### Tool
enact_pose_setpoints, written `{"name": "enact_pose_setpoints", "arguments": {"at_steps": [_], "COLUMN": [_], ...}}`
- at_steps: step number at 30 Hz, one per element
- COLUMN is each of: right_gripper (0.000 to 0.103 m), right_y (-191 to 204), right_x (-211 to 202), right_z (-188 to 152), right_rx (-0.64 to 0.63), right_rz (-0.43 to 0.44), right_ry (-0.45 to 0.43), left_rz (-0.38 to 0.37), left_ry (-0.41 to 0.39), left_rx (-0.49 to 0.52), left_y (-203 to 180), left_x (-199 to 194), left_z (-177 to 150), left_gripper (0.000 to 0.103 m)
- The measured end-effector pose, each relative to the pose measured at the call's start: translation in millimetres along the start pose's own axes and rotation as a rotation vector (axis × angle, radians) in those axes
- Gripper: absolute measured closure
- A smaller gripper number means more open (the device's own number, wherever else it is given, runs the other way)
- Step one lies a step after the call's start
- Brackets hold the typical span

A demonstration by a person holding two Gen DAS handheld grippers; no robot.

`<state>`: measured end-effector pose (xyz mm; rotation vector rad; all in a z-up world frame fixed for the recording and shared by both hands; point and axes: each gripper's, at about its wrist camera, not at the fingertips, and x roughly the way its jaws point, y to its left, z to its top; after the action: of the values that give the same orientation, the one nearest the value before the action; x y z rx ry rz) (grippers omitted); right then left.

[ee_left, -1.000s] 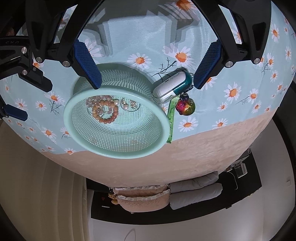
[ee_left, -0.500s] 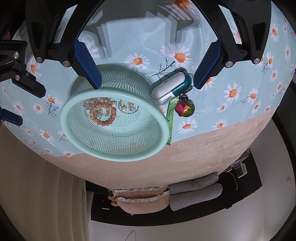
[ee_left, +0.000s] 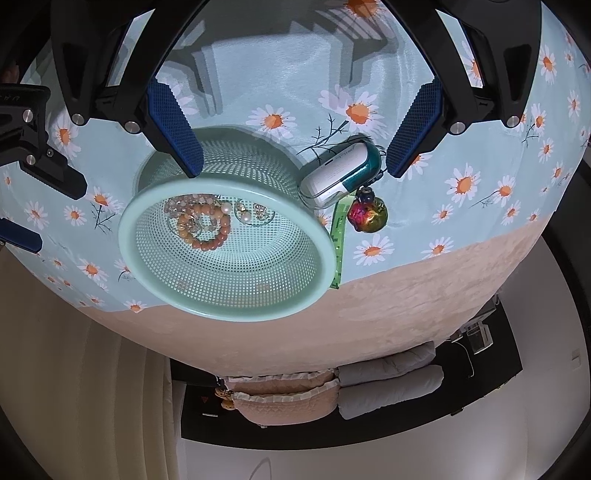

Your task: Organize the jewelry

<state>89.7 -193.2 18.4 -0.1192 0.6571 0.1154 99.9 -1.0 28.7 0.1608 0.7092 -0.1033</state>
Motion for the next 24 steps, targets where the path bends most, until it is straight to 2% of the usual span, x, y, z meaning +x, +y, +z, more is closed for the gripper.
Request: {"name": "enact_pose_setpoints", "arguments": {"at_steps": [24], "right_gripper": [0.008], "right_y": [0.8], "right_x": [5.2], "right_z": [-2.4], "right_rx": [0.010], "right_rz": [0.008], "right_ry": [0.032], "left_rz": [-0.011], "left_ry": [-0.007], "left_rx": [-0.001], "left_y": [-0.5], "left_x": [-3.6], "left_z": [1.6], "left_gripper": [0.006]}}
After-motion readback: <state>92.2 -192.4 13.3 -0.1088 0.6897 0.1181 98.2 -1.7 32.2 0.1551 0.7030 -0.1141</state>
